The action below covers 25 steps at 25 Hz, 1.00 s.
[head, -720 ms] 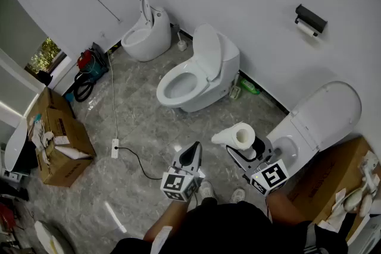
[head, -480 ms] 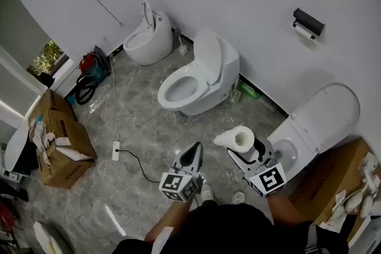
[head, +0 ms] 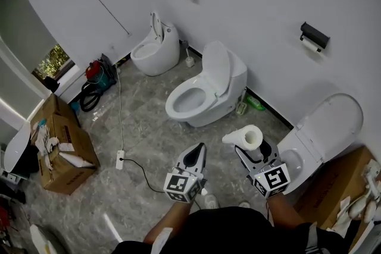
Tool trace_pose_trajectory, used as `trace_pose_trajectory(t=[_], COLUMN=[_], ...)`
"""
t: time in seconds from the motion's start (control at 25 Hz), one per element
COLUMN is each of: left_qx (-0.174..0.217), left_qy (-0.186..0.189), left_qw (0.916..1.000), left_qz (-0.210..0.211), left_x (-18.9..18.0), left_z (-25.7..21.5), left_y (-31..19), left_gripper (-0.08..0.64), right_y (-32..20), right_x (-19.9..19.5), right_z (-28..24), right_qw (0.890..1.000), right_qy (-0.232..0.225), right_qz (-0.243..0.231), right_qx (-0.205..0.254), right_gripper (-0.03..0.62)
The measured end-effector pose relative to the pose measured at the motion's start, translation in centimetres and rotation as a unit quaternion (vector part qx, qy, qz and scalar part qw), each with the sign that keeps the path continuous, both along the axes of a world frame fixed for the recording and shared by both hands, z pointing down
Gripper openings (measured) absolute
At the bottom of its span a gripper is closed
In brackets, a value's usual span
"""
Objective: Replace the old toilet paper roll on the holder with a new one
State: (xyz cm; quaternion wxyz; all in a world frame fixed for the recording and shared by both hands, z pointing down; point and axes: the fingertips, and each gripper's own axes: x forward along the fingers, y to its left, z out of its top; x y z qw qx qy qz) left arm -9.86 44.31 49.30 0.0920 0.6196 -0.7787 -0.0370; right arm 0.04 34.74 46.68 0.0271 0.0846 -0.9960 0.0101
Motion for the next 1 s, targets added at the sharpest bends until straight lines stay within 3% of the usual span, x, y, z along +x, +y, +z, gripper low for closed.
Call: trace_pose_trajectory(t=[0.36, 0.52, 0.64, 1.0], left_qx=[-0.009, -0.005, 0.005, 0.005], left_qy=[-0.027, -0.018, -0.004, -0.012], left_qw=[0.9991, 0.999, 0.9988, 0.9982], left_qz=[0.032, 0.041, 0.049, 0.059], left_x=[-4.3, -5.3, -6.0, -8.1], left_z=[0.6, 0.7, 0.3, -0.4], left_y=[1.6, 0.9, -0.5, -8.1], left_gripper=[0.005, 0.005, 0.005, 0.005], right_y=[-0.6, -1.2, -2.1, -9.5], right_x=[-2.5, -3.3, -4.3, -6.3], right_z=[-0.5, -0.2, 0.2, -0.2], right_qw=[0.998, 0.997, 0.996, 0.995], right_qy=[-0.005, 0.008, 0.016, 0.013], right_qz=[0.067, 0.082, 0.087, 0.1], right_qx=[0.003, 0.008, 0.012, 0.007], right_gripper=[0.291, 0.291, 0.291, 0.291])
